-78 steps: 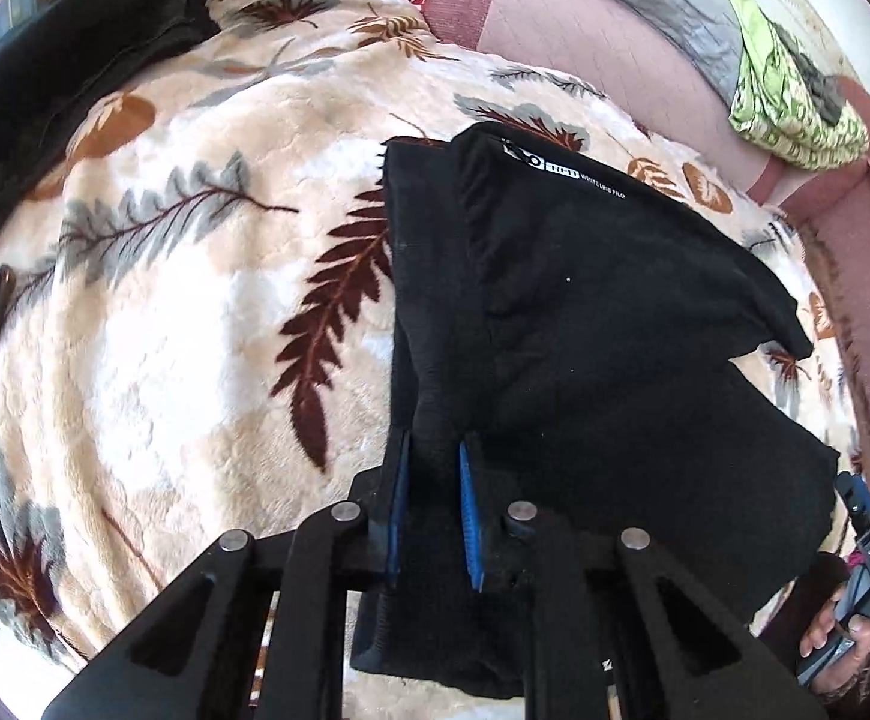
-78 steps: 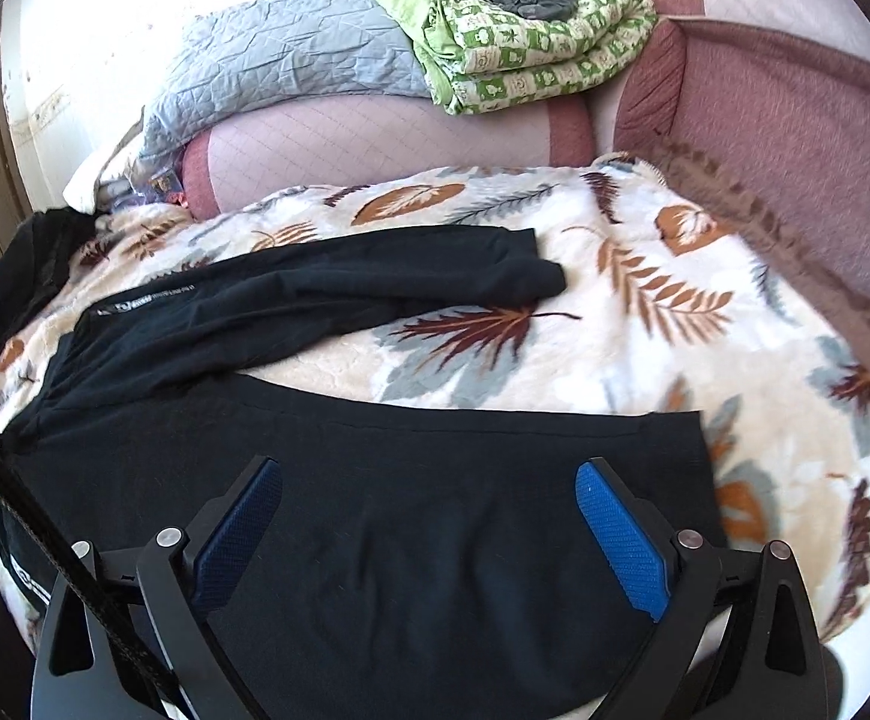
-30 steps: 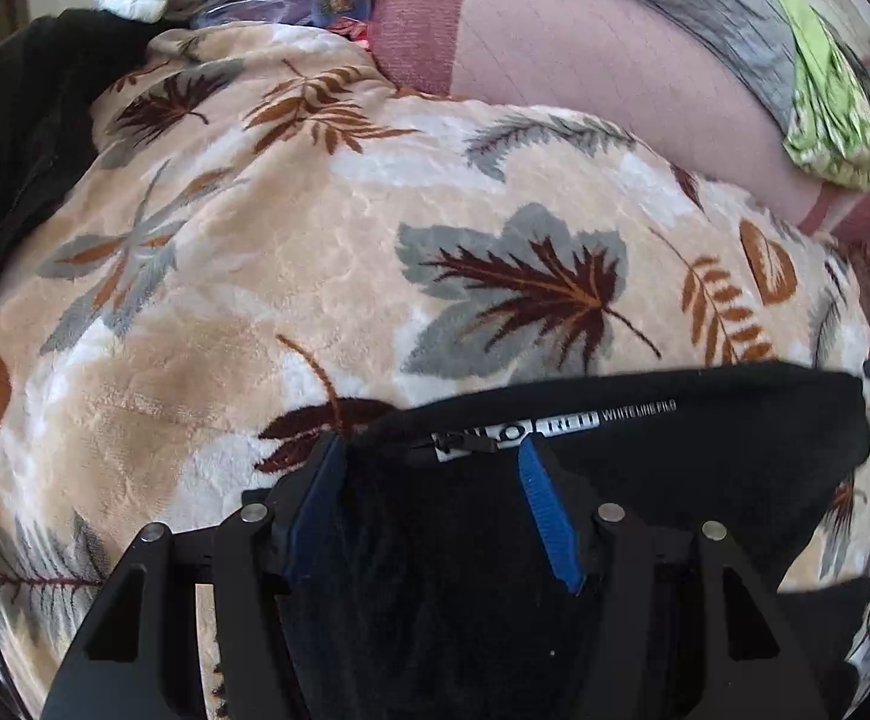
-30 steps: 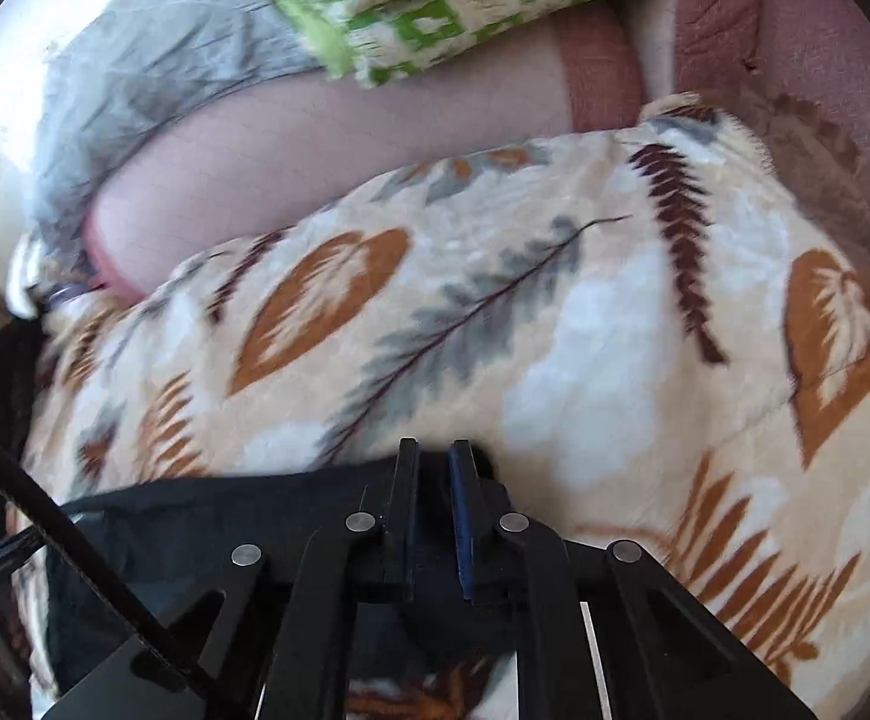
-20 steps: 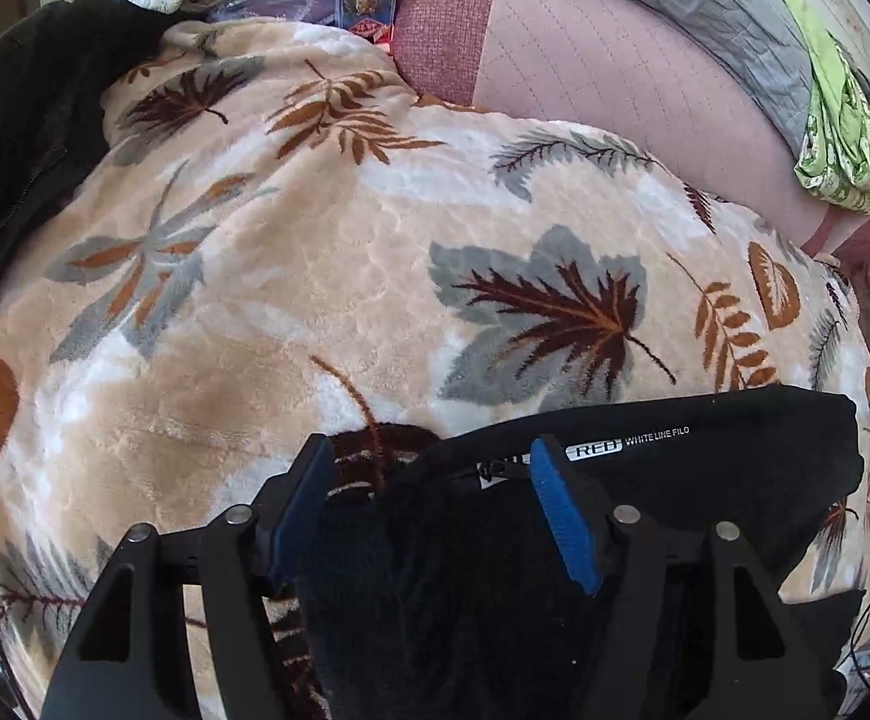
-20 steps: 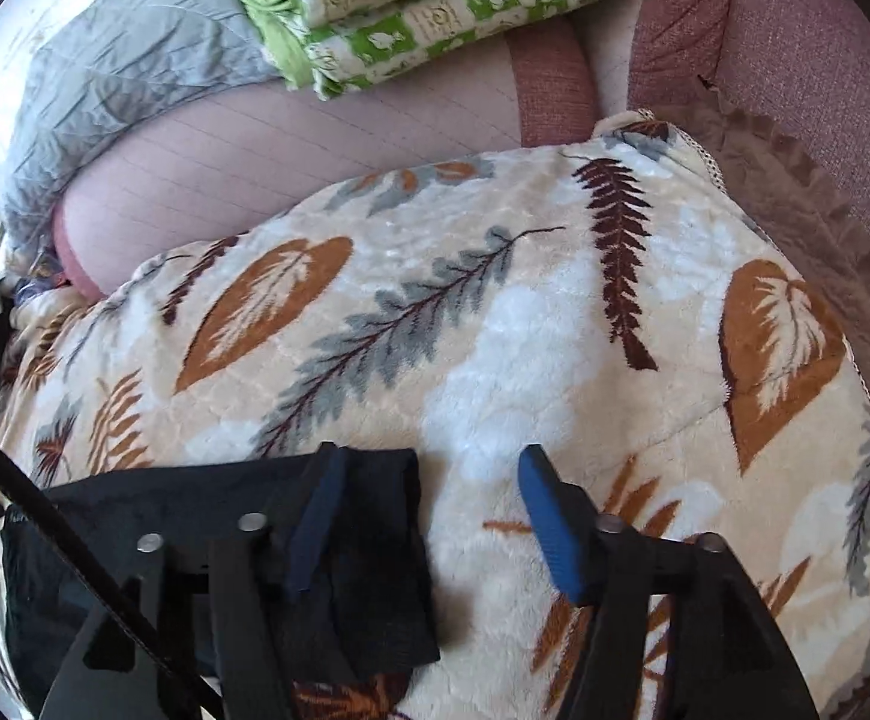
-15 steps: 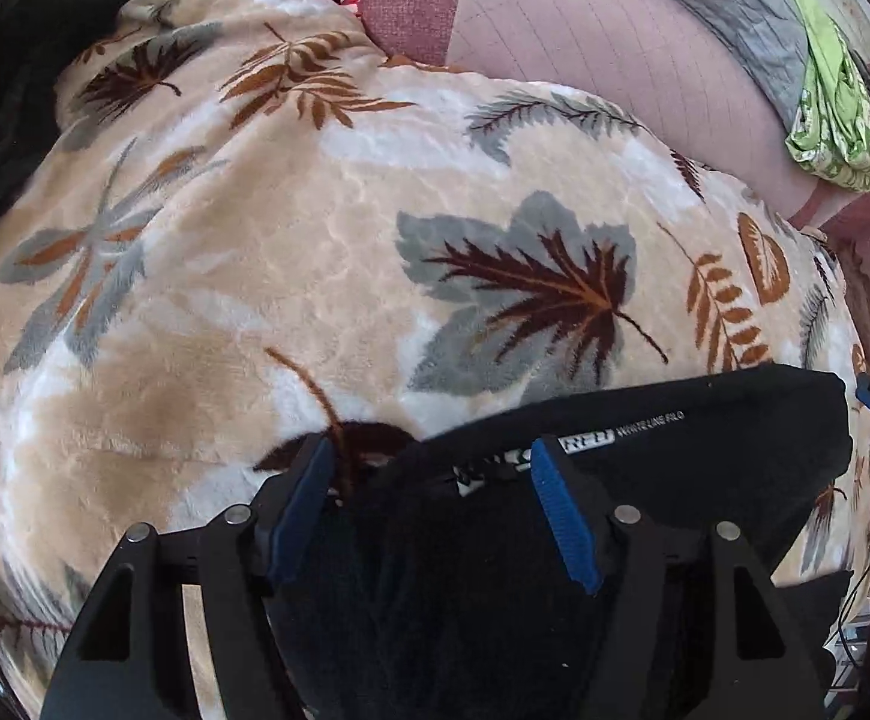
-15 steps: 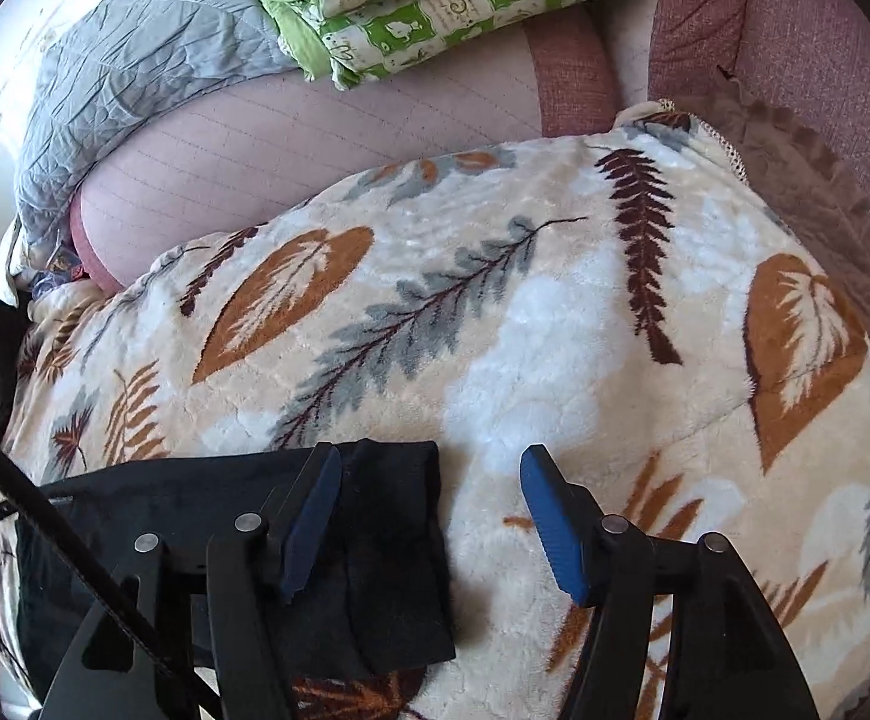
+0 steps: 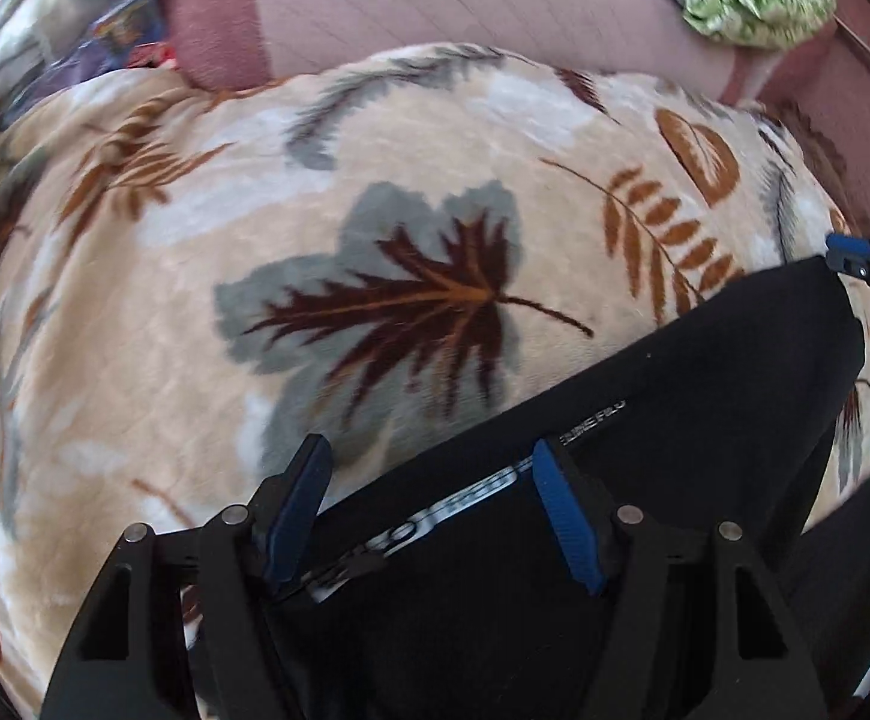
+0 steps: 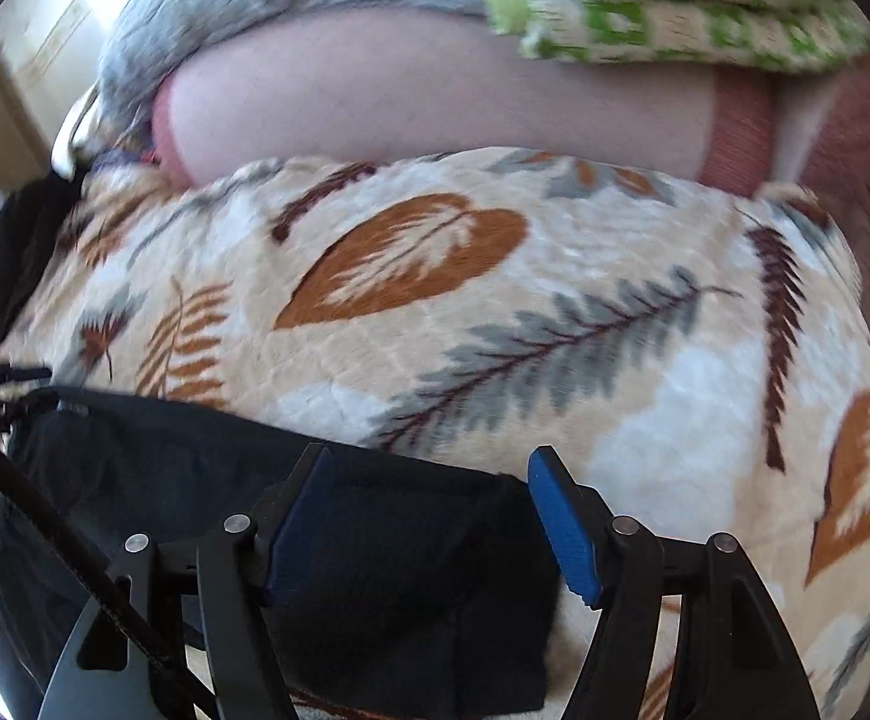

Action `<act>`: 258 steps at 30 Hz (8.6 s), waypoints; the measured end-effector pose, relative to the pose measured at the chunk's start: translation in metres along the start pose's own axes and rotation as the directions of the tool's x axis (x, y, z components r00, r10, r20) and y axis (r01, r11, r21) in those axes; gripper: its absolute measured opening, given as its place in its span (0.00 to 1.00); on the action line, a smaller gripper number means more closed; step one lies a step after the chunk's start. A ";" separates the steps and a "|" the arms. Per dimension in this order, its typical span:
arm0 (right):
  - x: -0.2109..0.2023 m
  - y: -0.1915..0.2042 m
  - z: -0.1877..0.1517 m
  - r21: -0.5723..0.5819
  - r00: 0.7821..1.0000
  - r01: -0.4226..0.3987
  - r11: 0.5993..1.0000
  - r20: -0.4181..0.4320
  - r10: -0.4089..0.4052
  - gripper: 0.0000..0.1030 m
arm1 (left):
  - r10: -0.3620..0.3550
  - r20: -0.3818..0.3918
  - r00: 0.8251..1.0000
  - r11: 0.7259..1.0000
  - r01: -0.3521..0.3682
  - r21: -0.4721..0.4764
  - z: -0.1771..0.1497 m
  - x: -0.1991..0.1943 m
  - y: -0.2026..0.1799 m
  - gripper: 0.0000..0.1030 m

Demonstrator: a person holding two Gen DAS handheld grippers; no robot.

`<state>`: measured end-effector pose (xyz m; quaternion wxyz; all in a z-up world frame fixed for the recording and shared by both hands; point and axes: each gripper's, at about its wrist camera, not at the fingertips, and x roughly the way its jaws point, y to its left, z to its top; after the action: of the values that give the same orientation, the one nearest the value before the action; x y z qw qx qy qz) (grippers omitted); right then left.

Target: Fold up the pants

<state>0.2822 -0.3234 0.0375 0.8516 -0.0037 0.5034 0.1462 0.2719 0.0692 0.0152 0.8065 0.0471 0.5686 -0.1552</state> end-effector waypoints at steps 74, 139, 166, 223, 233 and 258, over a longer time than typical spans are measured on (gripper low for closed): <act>-0.135 0.046 -0.268 0.349 0.997 0.077 0.934 -0.038 -0.068 0.52 | 0.011 0.318 0.948 0.922 0.114 -0.370 -0.291 -0.195 -0.066 0.41; -0.096 0.336 -0.242 -0.418 0.949 -0.310 0.854 -0.079 0.306 0.03 | -0.058 0.274 0.960 0.759 0.221 -0.613 -0.264 -0.163 0.039 0.08; -0.119 0.283 -0.275 -0.340 0.947 -0.321 0.884 -0.080 0.312 0.30 | -0.017 0.187 0.982 0.700 0.146 -0.699 -0.300 -0.151 0.036 0.08; -0.120 0.299 -0.283 -0.393 0.918 -0.396 0.830 -0.149 0.368 0.37 | 0.017 0.281 0.960 0.668 0.198 -0.717 -0.339 -0.202 0.030 0.34; -0.118 0.247 -0.236 -0.192 0.916 -0.399 0.897 -0.035 0.400 0.54 | -0.016 0.302 0.953 0.792 0.196 -0.578 -0.281 -0.174 -0.022 0.39; -0.122 0.183 -0.197 -0.023 0.923 -0.382 0.924 0.036 0.383 0.53 | -0.001 0.269 0.963 0.810 0.158 -0.565 -0.243 -0.128 -0.019 0.51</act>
<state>0.0126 -0.2087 0.0715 0.8166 0.0907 0.4762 0.3133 0.0077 0.1372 0.0517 0.8412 -0.2458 0.4814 -0.0126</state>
